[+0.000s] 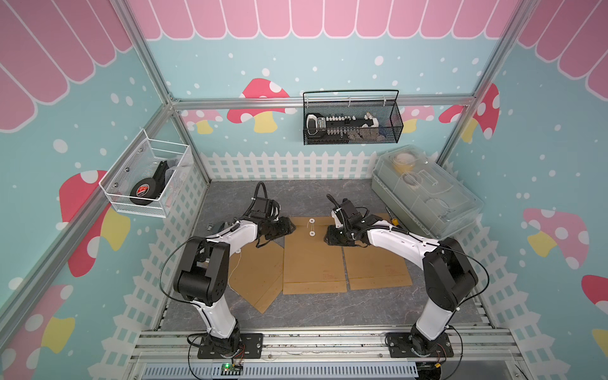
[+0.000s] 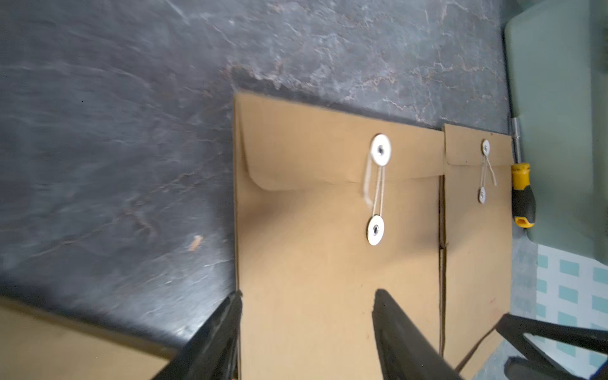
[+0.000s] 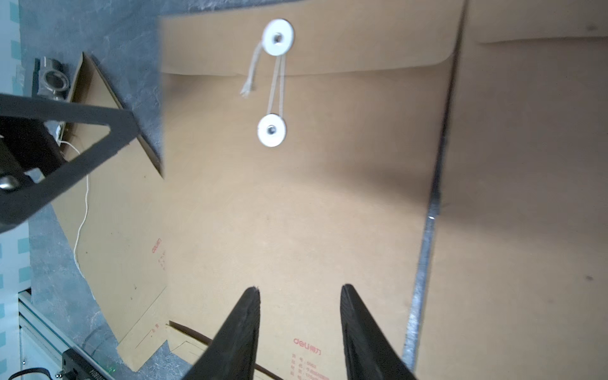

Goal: Close the mouth of the file bag
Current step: Place the file bag at the center of the board, then pick up the file bag from the center of the board.

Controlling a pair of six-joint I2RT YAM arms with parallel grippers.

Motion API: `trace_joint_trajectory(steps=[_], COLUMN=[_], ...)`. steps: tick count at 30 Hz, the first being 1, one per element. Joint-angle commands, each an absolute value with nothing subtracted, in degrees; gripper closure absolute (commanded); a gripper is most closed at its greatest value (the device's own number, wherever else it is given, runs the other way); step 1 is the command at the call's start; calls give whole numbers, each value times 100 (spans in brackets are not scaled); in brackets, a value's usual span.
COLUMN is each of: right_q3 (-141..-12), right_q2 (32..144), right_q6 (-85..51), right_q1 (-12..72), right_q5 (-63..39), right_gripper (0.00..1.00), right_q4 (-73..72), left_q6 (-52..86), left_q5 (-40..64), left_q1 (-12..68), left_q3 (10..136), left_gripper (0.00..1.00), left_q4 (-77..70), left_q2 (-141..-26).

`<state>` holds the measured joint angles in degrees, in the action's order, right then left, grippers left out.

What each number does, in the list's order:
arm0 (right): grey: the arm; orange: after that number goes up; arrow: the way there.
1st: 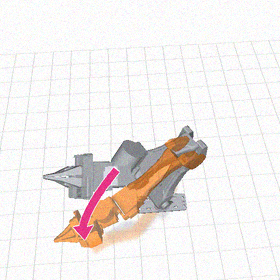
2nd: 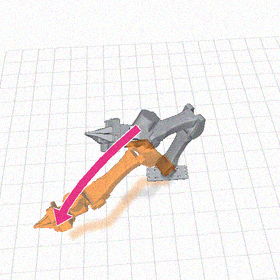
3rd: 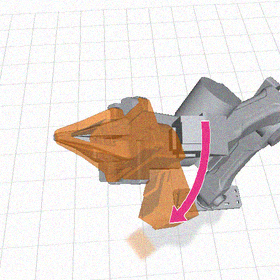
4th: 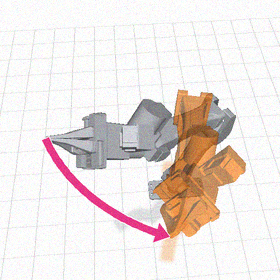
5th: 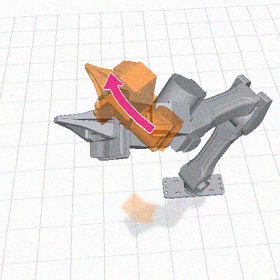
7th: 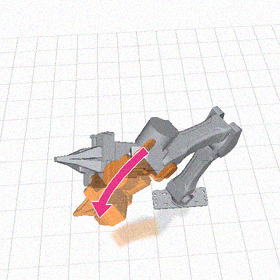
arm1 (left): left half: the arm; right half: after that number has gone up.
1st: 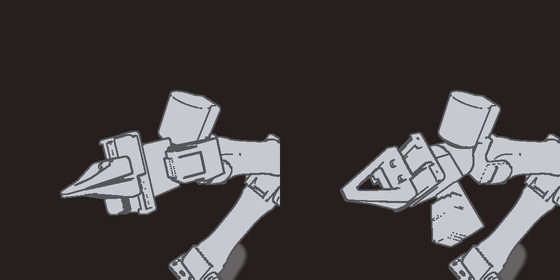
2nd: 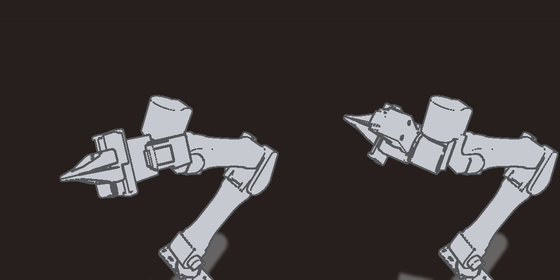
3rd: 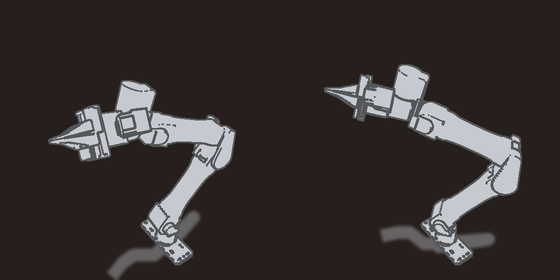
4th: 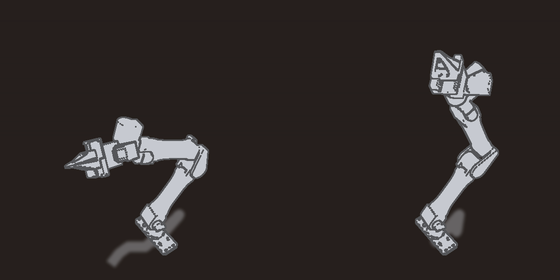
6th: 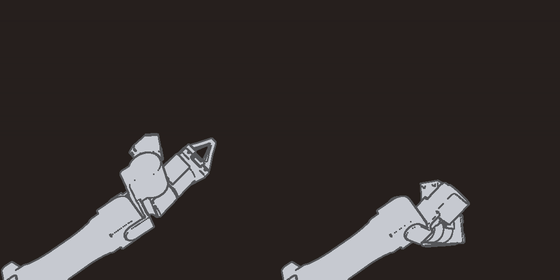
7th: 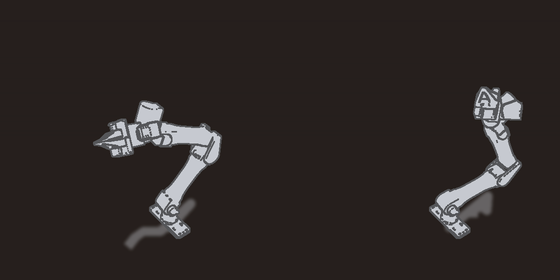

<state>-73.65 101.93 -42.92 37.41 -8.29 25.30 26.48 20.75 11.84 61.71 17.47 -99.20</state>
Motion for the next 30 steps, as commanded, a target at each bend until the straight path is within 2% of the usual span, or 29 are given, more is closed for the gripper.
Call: trace_joint_trajectory(steps=[1,7,10,13,16,20,30], right_q3=[-7885,-9610,-10577,-11419,-11973,-12009,-13471], right_q2=[10523,11915,12629,13230,13570,13693,14781], right_q6=[-4195,-3772,-3519,-3474,-3465,-3708,-3593], right_q1=[4041,4616,4776,4877,5004,5027,5027], right_q5=[-922,-1378,-1401,-1526,-1434,-1423,-1616], right_gripper=[58,57,56,56,56,56,54], right_q4=[2576,3111,3405,3655,3932,3761,3981], left_q6=[2548,3255,3690,4105,4354,4743,5237], left_q5=[1532,842,171,-157,98,335,-90], left_q1=[864,428,350,235,235,229,-167], left_q3=[5816,4602,4100,3632,3362,2968,2368], left_gripper=[37,50,55,65,68,71,80], left_q4=[2273,2407,2596,2598,2391,1756,1631], left_q2=[-9217,-7660,-6931,-6393,-6381,-6761,-6845])
